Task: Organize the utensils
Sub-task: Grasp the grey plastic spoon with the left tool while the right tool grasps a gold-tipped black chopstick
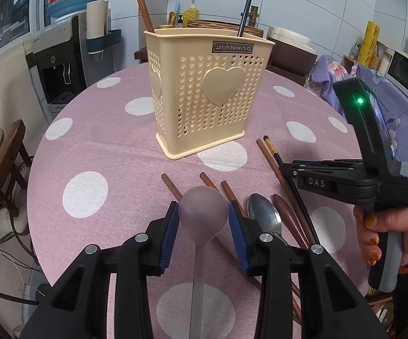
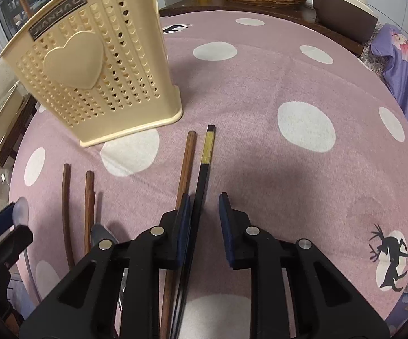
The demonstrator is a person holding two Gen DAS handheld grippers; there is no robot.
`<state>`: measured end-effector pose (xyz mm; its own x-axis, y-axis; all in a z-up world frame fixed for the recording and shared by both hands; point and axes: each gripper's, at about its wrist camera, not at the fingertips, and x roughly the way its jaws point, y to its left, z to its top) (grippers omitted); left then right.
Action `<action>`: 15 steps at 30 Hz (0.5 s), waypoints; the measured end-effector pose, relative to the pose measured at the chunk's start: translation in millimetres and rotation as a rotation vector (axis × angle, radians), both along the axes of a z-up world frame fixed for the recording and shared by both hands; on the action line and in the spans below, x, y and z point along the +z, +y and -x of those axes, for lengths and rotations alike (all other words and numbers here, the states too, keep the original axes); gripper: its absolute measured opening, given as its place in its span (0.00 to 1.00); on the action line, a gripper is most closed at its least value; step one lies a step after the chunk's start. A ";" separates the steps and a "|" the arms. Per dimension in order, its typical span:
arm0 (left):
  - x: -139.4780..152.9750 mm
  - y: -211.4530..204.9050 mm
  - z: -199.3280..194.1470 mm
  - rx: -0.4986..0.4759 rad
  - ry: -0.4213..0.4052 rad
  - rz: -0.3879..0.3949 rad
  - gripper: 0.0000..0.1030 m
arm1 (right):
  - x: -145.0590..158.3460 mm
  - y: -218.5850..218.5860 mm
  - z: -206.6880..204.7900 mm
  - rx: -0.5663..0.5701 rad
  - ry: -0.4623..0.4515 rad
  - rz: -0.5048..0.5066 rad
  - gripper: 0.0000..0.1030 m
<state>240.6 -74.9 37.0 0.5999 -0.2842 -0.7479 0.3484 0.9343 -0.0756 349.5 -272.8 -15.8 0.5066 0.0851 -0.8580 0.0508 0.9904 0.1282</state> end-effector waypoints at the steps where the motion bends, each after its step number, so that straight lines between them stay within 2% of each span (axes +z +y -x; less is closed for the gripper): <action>1: 1.0 0.5 -0.3 0.001 -0.002 0.002 0.35 | 0.1 0.1 -4.3 -0.003 0.004 0.001 0.21; 6: 7.6 -0.9 -3.7 0.004 -0.024 0.009 0.35 | 1.2 2.1 -27.8 -0.016 0.020 0.020 0.21; 11: 16.3 -4.6 -8.2 0.001 -0.050 0.013 0.35 | 2.0 4.6 -41.3 -0.020 0.033 0.046 0.09; 15: 25.5 -4.0 -12.9 0.013 -0.072 0.031 0.35 | 2.2 2.5 -43.8 -0.023 0.037 0.027 0.08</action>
